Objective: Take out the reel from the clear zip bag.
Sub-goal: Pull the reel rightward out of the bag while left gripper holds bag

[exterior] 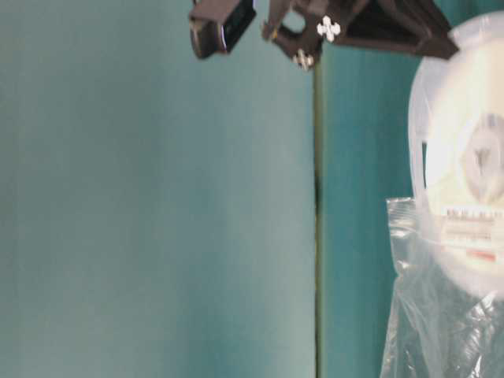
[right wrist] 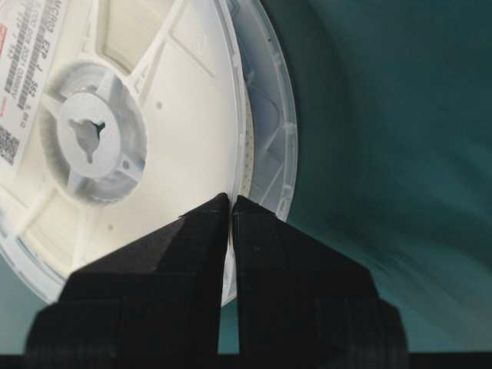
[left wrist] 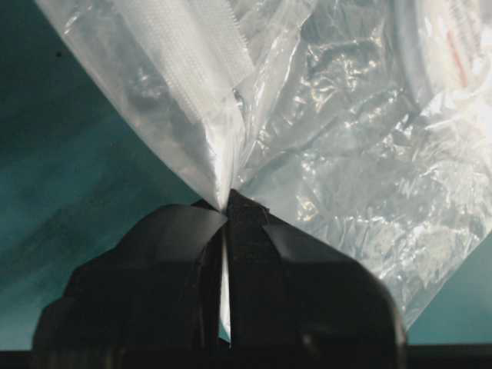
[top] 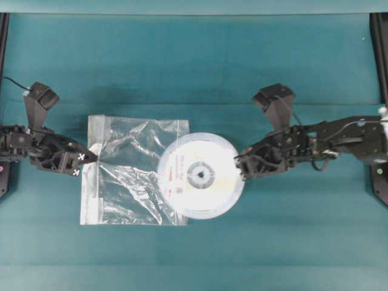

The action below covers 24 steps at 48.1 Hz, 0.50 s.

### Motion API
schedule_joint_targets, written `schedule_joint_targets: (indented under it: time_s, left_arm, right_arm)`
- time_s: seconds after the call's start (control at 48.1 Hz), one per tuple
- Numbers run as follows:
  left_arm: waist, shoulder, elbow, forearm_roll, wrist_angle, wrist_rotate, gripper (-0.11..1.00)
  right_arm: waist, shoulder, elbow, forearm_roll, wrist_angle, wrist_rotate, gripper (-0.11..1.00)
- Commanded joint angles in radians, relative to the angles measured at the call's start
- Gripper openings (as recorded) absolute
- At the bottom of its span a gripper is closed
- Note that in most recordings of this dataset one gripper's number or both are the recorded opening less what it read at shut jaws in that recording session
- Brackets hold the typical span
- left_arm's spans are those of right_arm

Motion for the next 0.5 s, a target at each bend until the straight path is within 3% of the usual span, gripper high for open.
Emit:
schedule_joint_targets:
  time_s: [0.0,0.478]
  left_arm:
    - [0.006,0.000,-0.023,0.005,-0.005,0.014,0.00]
    - [0.008,0.080,-0.086,0.005,-0.005,0.031,0.00]
  right_arm:
    - [-0.005,-0.051,0.028,0.002,0.000,0.011,0.03]
    - [-0.034,-0.259,0.183,0.000,0.109,0.021,0.03]
